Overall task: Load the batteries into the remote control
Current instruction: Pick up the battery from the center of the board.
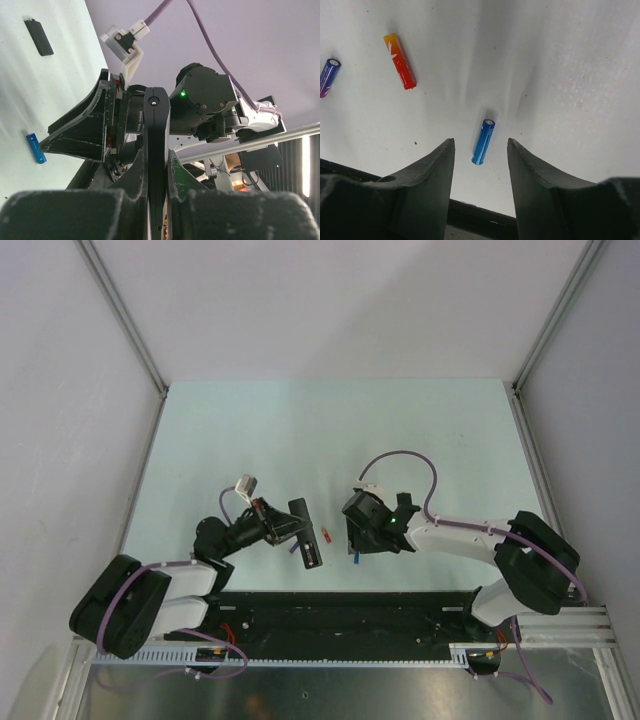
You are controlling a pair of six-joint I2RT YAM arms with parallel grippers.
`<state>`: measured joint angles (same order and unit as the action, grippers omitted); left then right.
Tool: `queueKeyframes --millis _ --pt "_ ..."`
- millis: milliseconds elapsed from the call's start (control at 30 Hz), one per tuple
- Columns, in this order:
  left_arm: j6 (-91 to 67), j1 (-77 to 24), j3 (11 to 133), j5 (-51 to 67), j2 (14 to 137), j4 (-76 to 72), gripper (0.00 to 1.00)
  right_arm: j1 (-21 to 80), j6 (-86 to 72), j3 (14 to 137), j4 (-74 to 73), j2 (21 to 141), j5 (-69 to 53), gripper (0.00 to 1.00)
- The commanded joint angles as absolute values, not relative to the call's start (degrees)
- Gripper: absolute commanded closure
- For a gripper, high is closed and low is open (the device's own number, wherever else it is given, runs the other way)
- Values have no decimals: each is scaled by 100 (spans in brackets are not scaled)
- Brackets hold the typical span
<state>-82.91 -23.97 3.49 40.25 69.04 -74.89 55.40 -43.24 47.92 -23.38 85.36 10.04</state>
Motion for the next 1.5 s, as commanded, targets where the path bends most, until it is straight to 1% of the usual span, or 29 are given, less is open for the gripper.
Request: queueKeyframes --millis 0,67,300,400,467,633,967,1233,1333,1400,1433,1467 --pt "-8227 -2364 281 4017 6724 -8552 100 5537 -4236 5071 -2259 8780 1142 51" --pt "-8244 -2364 264 4017 6680 -8543 100 5537 -4245 5150 -2338 8859 1160 52" --pt "-8253 -2364 211 4017 6566 -8552 100 5625 -4254 5238 -2732 8816 1134 52" --pt "-8227 -2364 176 4034 6600 -8552 100 5712 -4298 5238 -2873 8868 1064 55" --pt "-8227 -2364 158 4060 6644 -8552 100 5792 -4411 5247 -2918 8912 1046 58" --pt "-8218 -2364 114 4034 6636 -8552 100 5994 -4728 5238 -3076 9052 1134 59" --pt "-8235 -2364 88 4034 6592 -8552 100 5994 -5089 5273 -3015 9351 1239 64" --pt "-8227 -2364 88 4052 6671 -8552 100 5977 -5133 5291 -3164 9404 1292 71" --pt "-8235 -2364 97 4052 6671 -8552 100 5977 -5142 5291 -3199 9387 1301 74" --pt "-8235 -2364 97 4052 6662 -8552 100 5985 -5150 5291 -3199 9378 1283 78" --pt "-8235 -2364 97 4052 6671 -8552 100 5985 -5142 5291 -3199 9387 1257 83" --pt "-8235 -2364 105 4060 6680 -8543 100 5985 -5115 5291 -3199 9387 1231 94"
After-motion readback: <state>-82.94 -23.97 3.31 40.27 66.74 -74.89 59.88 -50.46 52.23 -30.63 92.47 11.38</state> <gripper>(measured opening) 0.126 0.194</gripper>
